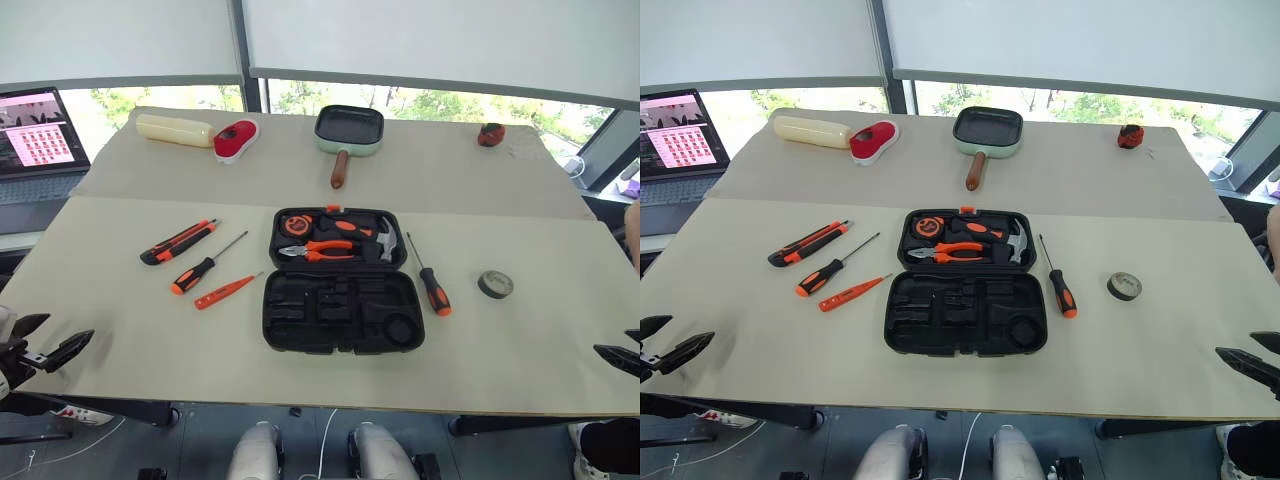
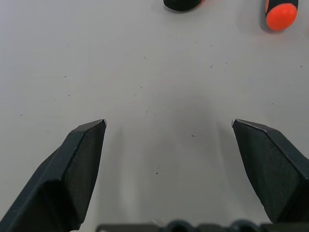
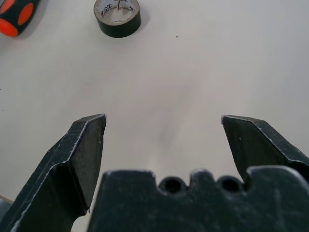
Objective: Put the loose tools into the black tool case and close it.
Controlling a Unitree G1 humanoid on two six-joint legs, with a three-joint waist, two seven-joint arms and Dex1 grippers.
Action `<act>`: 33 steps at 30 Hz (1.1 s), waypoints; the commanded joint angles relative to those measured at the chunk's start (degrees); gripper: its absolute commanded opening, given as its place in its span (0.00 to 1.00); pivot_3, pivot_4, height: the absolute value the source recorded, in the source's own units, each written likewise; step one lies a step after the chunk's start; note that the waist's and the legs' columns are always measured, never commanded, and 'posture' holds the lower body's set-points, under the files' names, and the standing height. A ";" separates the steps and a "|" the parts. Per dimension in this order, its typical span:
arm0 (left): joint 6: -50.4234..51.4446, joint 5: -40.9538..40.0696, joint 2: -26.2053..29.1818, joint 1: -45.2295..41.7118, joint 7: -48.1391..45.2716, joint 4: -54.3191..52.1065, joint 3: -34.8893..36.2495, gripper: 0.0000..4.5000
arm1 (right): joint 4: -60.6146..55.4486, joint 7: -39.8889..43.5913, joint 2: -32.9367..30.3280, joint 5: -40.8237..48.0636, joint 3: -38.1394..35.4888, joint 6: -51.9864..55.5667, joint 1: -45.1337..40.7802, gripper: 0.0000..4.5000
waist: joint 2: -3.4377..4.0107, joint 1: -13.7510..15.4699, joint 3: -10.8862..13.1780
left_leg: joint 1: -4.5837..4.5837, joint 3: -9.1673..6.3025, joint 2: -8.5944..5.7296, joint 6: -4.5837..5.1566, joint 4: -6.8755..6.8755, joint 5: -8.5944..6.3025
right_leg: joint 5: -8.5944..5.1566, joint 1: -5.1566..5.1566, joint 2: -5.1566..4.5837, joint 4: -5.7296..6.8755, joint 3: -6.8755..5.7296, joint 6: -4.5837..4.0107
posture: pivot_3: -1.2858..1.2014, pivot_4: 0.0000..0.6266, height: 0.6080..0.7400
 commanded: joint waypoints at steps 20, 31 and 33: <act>17.16 4.56 1.32 -31.53 2.69 -4.06 -27.41 1.00 | -66.51 -19.93 5.09 19.12 11.78 28.44 -8.85 0.98 | -0.04 0.09 0.05 | -0.15 -0.13 -0.13 -0.02 0.00 0.05 | 0.23 -0.04 0.16 0.11 -0.01 0.46 | 0.52 0.24 1.00; 9.80 11.56 -2.73 -38.83 0.42 8.31 -37.09 0.44 | -71.83 -23.35 7.87 22.54 16.65 30.65 -14.28 1.00 | -0.12 0.40 0.06 | -0.28 -0.23 -0.18 -0.01 0.09 0.06 | 0.24 -0.06 0.16 0.13 -0.06 0.49 | 0.52 0.24 1.00; 9.45 11.03 -3.10 -39.67 -0.52 9.04 -36.65 0.30 | -71.81 -23.59 8.04 22.44 16.74 30.39 -14.04 1.00 | -0.12 0.40 0.06 | -0.28 -0.24 -0.18 -0.01 0.09 0.06 | 0.24 -0.06 0.16 0.14 -0.06 0.49 | 0.52 0.24 1.00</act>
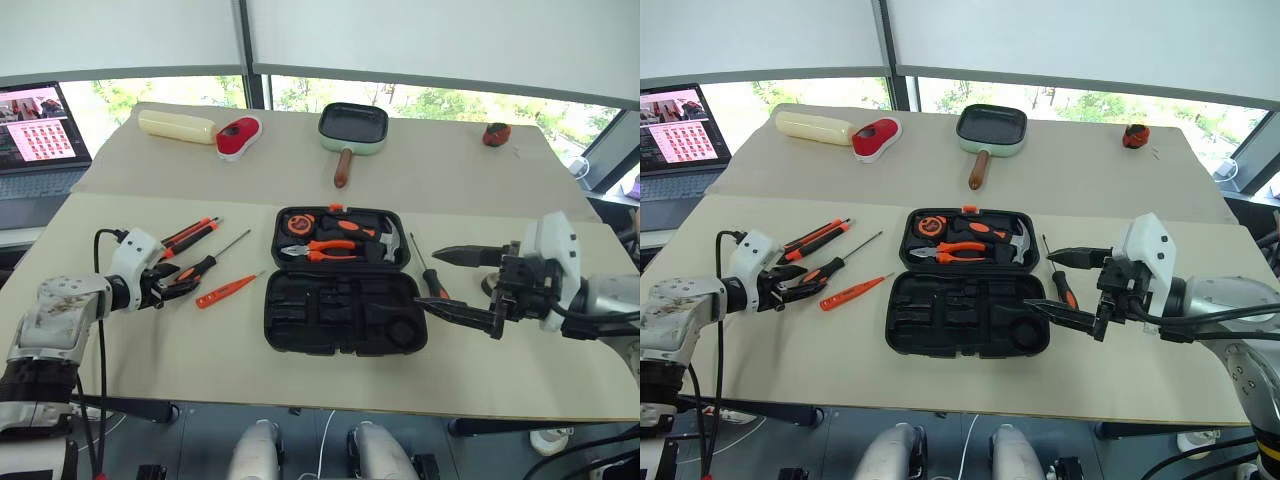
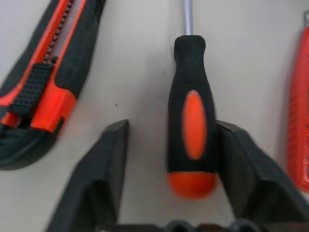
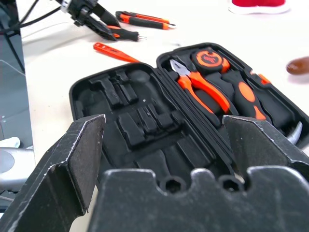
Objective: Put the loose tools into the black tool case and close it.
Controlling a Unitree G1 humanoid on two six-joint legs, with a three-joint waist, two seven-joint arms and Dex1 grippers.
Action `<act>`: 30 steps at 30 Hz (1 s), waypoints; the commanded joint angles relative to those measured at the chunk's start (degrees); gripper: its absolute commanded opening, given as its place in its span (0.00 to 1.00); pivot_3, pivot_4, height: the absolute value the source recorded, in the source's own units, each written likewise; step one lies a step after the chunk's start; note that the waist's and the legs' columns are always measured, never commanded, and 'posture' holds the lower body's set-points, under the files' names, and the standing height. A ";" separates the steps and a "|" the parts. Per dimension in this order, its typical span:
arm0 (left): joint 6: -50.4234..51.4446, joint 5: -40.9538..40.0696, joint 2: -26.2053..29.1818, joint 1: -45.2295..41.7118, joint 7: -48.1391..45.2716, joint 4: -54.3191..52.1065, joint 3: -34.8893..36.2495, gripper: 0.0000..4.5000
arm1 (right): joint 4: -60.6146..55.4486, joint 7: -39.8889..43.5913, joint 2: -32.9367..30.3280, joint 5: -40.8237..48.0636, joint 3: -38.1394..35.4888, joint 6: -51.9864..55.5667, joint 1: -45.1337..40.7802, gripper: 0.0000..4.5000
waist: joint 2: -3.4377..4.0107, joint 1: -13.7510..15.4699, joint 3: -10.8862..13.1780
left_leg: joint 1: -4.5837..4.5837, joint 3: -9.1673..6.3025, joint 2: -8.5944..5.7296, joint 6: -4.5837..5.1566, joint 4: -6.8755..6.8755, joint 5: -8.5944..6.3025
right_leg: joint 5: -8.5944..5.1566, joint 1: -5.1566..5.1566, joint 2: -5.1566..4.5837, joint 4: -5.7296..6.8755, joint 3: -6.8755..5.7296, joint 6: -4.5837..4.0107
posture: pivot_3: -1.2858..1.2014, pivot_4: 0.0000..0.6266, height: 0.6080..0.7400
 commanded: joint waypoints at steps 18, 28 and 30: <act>-21.55 6.31 -9.78 -23.58 -21.91 -1.55 -16.86 0.19 | 0.62 -1.60 1.89 -3.00 -0.36 -2.59 4.20 1.00 | -0.15 1.12 0.02 | -1.16 -0.34 -0.09 0.12 0.99 -0.03 | 0.15 -0.68 0.04 0.32 -0.22 0.24 | 0.52 0.24 1.00; -23.93 14.62 -15.99 -24.89 -20.45 2.67 -23.65 0.19 | 1.37 -2.83 2.83 -7.05 -1.77 -4.01 7.73 1.00 | -0.15 0.97 0.02 | -1.19 -0.43 -0.10 0.12 1.04 -0.02 | 0.16 -0.70 0.09 0.33 -0.17 0.25 | 0.52 0.24 1.00; -23.68 15.31 -16.50 -24.67 -19.99 2.60 -23.86 0.19 | 1.09 -3.16 3.10 -7.06 -2.09 -3.95 8.03 1.00 | -0.15 1.01 0.02 | -1.19 -0.44 -0.10 0.12 1.04 -0.02 | 0.16 -0.70 0.09 0.34 -0.17 0.25 | 0.52 0.24 1.00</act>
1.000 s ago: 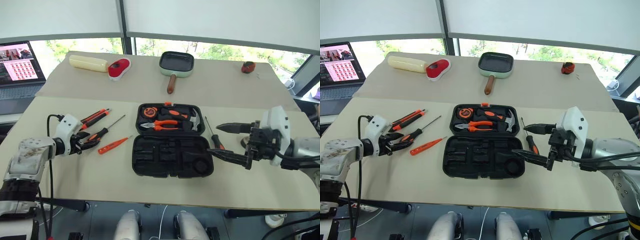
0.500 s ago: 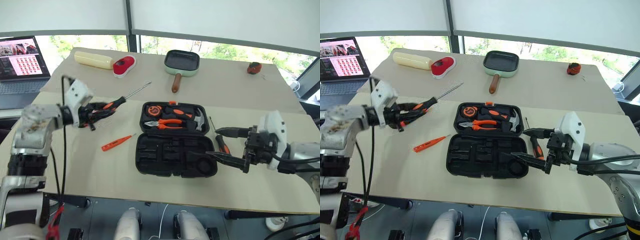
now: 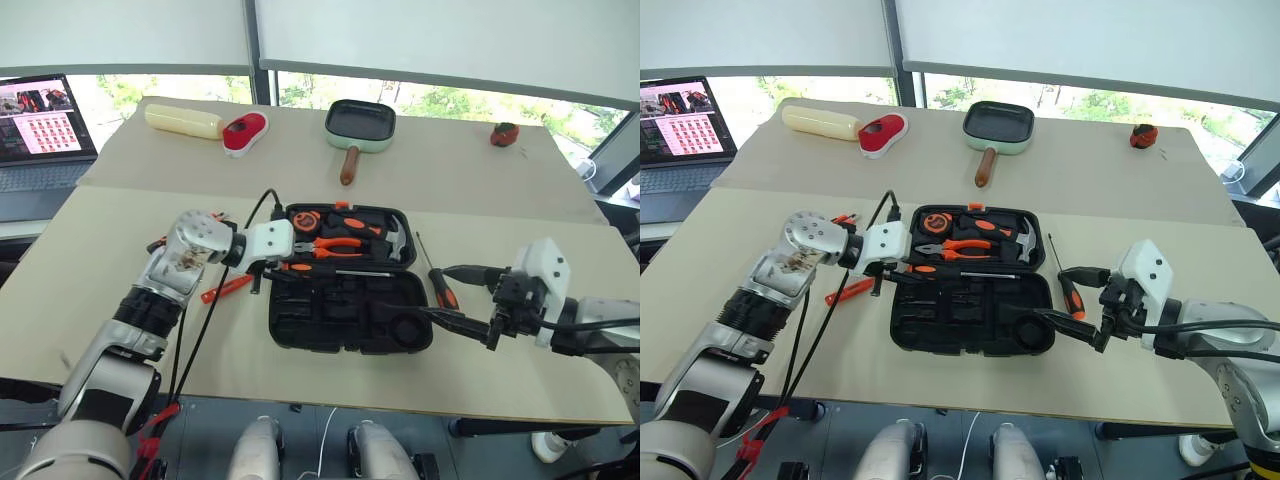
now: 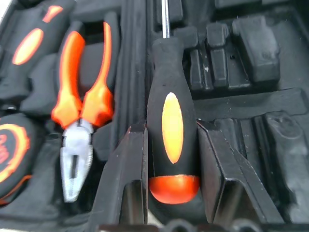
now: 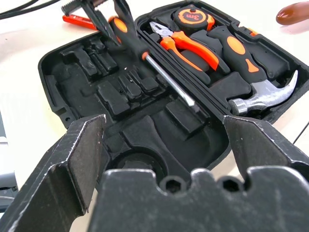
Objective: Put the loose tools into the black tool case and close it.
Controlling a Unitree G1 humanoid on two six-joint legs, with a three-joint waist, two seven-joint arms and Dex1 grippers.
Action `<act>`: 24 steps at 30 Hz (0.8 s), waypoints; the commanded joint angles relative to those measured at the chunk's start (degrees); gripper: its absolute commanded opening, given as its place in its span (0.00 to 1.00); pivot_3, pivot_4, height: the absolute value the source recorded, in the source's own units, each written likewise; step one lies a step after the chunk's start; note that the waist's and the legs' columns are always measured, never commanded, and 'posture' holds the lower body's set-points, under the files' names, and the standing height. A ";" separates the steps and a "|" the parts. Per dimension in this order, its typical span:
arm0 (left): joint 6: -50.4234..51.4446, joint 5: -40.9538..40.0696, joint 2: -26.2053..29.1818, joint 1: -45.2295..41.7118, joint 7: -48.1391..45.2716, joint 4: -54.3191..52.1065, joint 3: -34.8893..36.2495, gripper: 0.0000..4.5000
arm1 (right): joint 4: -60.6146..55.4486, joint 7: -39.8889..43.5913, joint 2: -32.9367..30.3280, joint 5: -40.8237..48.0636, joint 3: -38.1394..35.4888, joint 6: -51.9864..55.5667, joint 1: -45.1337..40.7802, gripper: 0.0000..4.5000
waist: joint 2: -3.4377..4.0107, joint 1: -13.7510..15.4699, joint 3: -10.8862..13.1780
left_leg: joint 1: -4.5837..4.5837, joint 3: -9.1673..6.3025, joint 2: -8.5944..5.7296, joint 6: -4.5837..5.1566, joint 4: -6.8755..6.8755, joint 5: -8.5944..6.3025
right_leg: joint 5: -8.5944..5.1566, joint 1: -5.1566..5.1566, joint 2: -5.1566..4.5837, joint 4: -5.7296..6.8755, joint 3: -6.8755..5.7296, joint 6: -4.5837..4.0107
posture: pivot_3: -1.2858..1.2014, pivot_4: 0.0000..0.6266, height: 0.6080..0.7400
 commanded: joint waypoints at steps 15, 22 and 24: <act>5.68 -2.78 -1.85 -3.35 -1.81 -5.17 3.14 0.85 | -3.02 -1.22 1.24 1.04 -4.55 -1.26 3.05 1.00 | 0.01 0.13 0.00 | -0.02 -0.06 0.00 0.01 0.26 0.00 | 0.00 0.03 0.00 0.21 -0.01 0.02 | 0.52 0.24 1.00; 4.44 -2.35 -3.35 -3.86 -1.92 -3.85 1.96 0.60 | -2.69 -1.49 1.80 0.75 -3.81 -1.48 2.52 1.00 | 0.03 0.08 -0.02 | 0.00 -0.09 0.00 0.01 0.40 0.00 | -0.01 0.01 0.01 0.41 -0.01 0.03 | 0.52 0.24 1.00; 3.59 -1.60 -4.23 -4.05 -1.65 -2.15 1.24 0.48 | -2.50 -1.46 1.87 0.57 -3.67 -1.53 2.28 1.00 | 0.03 0.08 -0.02 | -0.01 -0.10 0.00 0.01 0.43 0.00 | -0.01 0.02 0.02 0.44 -0.01 0.03 | 0.52 0.24 1.00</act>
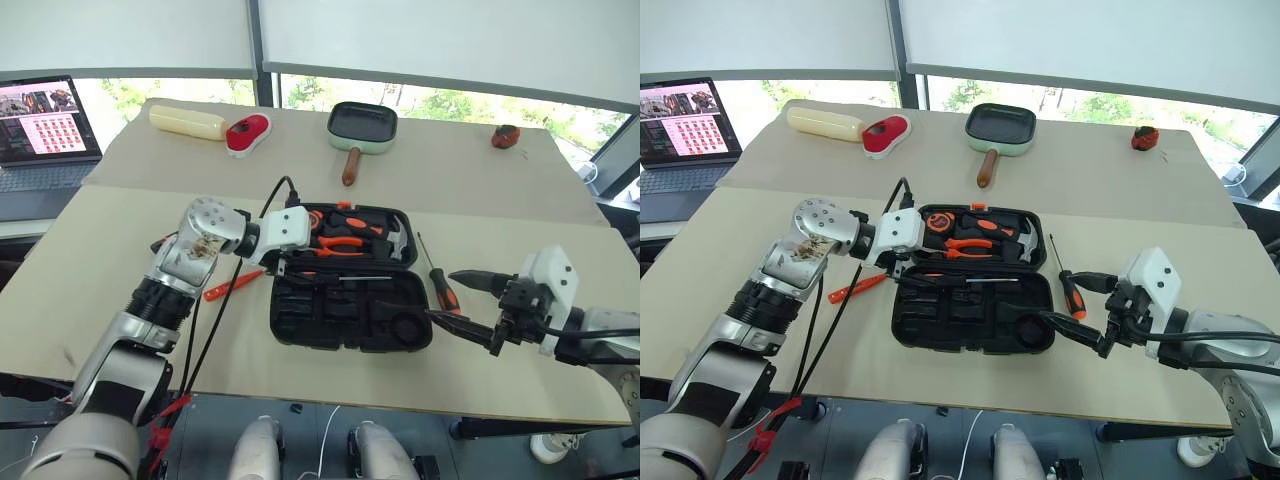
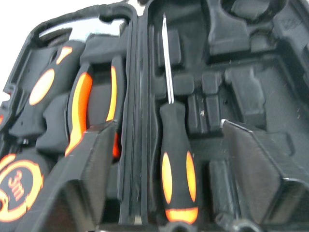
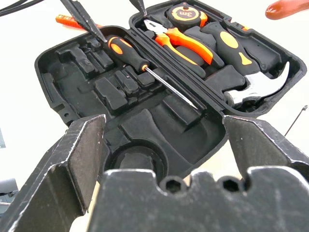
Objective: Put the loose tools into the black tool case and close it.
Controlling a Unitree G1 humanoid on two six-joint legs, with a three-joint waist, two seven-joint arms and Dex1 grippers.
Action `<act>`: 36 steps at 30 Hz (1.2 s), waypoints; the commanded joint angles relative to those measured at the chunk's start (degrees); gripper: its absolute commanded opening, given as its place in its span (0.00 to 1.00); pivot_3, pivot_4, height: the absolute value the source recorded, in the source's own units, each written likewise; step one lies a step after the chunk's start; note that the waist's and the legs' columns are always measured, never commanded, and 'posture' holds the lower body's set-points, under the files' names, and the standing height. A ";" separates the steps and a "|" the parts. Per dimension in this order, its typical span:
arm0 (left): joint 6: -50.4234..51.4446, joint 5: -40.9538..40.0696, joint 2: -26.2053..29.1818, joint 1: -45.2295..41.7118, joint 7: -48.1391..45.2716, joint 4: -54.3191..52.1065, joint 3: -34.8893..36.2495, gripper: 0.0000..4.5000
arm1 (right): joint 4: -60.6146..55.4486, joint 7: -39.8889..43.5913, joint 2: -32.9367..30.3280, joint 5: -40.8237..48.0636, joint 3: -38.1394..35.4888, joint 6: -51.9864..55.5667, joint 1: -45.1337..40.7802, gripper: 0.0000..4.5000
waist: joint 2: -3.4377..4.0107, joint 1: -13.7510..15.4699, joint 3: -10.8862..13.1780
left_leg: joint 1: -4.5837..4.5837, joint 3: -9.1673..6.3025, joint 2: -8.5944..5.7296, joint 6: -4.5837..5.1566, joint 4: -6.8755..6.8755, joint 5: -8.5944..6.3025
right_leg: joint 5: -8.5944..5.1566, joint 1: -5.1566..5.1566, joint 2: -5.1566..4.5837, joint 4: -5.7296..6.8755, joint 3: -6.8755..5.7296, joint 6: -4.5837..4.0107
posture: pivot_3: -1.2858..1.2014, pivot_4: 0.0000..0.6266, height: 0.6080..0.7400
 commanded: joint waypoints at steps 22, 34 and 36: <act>-15.83 12.41 -6.31 -2.15 5.78 16.30 -6.97 0.00 | -1.67 -1.02 1.20 -0.58 -1.70 -1.75 1.06 1.00 | 0.09 0.38 -0.09 | 0.02 -0.07 -0.05 0.07 0.39 -0.02 | 0.04 0.21 -0.03 0.11 -0.02 0.08 | 0.52 0.24 1.00; 2.08 -1.22 -1.36 -1.14 -1.28 4.56 3.88 0.06 | -0.81 -7.58 4.69 -2.85 -16.38 0.90 11.81 1.00 | 0.14 -0.40 -0.08 | 0.51 -0.09 0.02 0.12 0.30 -0.02 | 0.02 0.72 0.00 0.03 -0.04 0.07 | 0.52 0.24 1.00; 12.18 -7.92 1.65 -0.18 -4.13 -2.57 7.93 0.15 | -1.00 -7.72 6.26 -2.78 -22.31 1.61 17.10 1.00 | 0.17 -0.54 -0.05 | 0.46 -0.09 0.05 0.12 0.26 -0.02 | 0.01 0.65 0.02 0.05 -0.04 0.04 | 0.52 0.24 1.00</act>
